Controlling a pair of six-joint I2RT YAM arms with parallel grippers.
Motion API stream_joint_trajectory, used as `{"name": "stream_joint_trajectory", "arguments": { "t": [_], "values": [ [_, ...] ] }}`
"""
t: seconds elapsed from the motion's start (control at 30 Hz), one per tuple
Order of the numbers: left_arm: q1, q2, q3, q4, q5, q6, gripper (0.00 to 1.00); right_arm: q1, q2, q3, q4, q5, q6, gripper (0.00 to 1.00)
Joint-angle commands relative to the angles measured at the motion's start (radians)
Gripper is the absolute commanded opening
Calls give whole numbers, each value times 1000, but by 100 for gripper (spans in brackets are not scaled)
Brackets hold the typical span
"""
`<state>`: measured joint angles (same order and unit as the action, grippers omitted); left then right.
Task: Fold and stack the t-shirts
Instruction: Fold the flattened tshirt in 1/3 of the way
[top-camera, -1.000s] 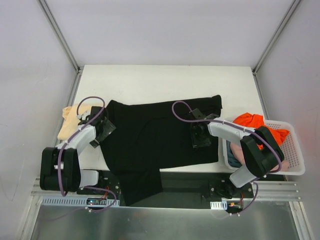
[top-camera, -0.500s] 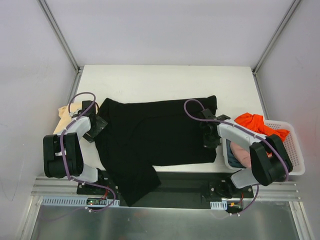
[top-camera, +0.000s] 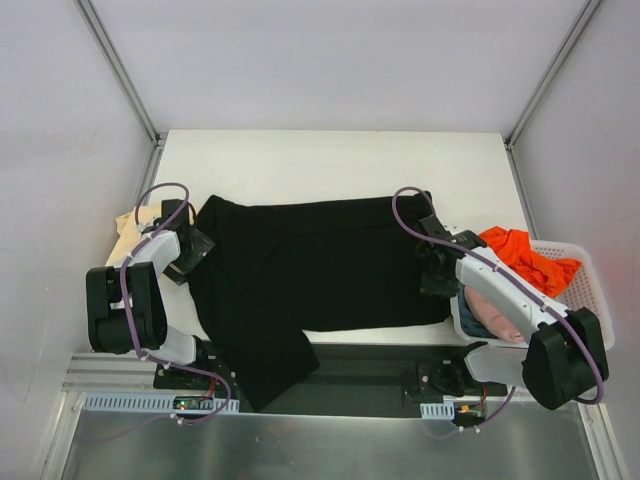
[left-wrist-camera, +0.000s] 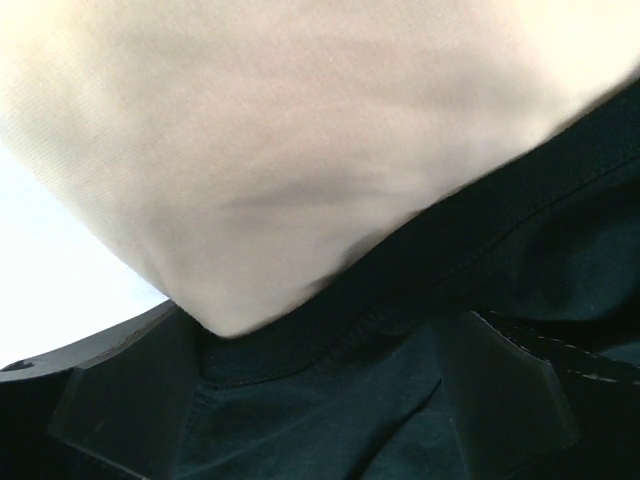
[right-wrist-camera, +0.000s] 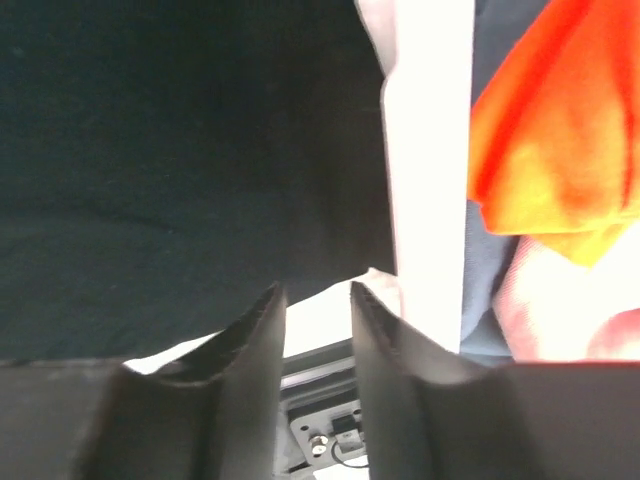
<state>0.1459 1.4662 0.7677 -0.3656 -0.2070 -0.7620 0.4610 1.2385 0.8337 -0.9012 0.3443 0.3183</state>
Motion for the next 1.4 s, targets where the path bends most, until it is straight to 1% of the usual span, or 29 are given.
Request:
{"name": "stream_joint_trajectory", "arguments": {
  "t": [0.0, 0.07, 0.1, 0.17, 0.2, 0.23, 0.27, 0.3, 0.33, 0.4, 0.47, 0.53, 0.57, 0.6, 0.67, 0.7, 0.77, 0.8, 0.9, 0.93, 0.97, 1.0, 1.03, 1.1, 1.23, 1.37],
  "values": [
    [14, -39, 15, -9, 32, 21, 89, -16, 12, 36, -163, 133, 27, 44],
    [14, -78, 13, -9, 44, 26, 90, -15, 4, 47, -144, 118, 1, 52],
    [14, -107, 12, -9, 61, 29, 91, -13, -11, 57, -131, 92, -10, 58],
    [14, -138, 10, -9, 80, 32, 95, -5, -30, 65, -76, 46, -65, 65],
    [14, -170, 10, -9, 92, 32, 98, -5, -37, 71, -55, -14, -82, 73],
    [15, -188, 10, -9, 116, 32, 99, -4, -51, 83, -4, -49, -100, 77],
    [12, -204, 10, -9, 133, 32, 99, -2, -56, 91, 24, -83, -125, 82],
    [12, -239, 12, -9, 149, 32, 99, -4, -57, 100, 50, -144, -134, 97],
    [12, -257, 15, -9, 182, 32, 99, -4, -48, 113, 97, -172, -146, 97],
    [12, -309, 18, -9, 205, 33, 99, -2, -12, 159, 143, -238, -166, 97],
    [9, -343, 21, -9, 260, 38, 99, -5, 31, 223, 192, -263, -179, 97],
    [4, -388, 16, -9, 293, 38, 99, -7, 116, 280, 214, -268, -185, 97],
    [0, -412, 13, -7, 322, 38, 99, -8, 146, 336, 219, -272, -191, 97],
    [-11, -420, 9, -9, 331, 38, 99, -8, 207, 367, 225, -271, -190, 97],
    [-31, -434, -10, -9, 339, 33, 99, -13, 272, 419, 246, -275, -192, 97],
    [-43, -437, -27, -9, 339, 30, 99, -16, 338, 468, 254, -268, -194, 97],
    [-74, -435, -44, -7, 334, 23, 99, -42, 407, 516, 266, -269, -186, 97],
    [-83, -425, -56, -7, 333, 20, 99, -56, 476, 556, 266, -272, -183, 97],
    [-120, -385, -65, -1, 351, 13, 99, -120, 585, 596, 278, -286, -168, 97],
    [-143, -374, -67, 2, 347, 12, 99, -157, 610, 616, 303, -288, -166, 97],
    [-143, -365, -68, 4, 339, 10, 99, -176, 634, 630, 309, -300, -168, 97],
    [-176, -347, -67, 4, 330, 10, 99, -197, 686, 654, 305, -304, -170, 97],
    [-187, -337, -67, 5, 322, 10, 99, -232, 712, 689, 303, -309, -170, 97],
    [-193, -313, -65, 4, 320, 10, 99, -261, 768, 723, 294, -314, -166, 97],
    [-193, -299, -67, 4, 317, 10, 99, -306, 803, 774, 283, -289, -163, 97],
    [-195, -310, -79, 4, 313, 15, 99, -323, 802, 824, 265, -162, -166, 97]
  ]
}}
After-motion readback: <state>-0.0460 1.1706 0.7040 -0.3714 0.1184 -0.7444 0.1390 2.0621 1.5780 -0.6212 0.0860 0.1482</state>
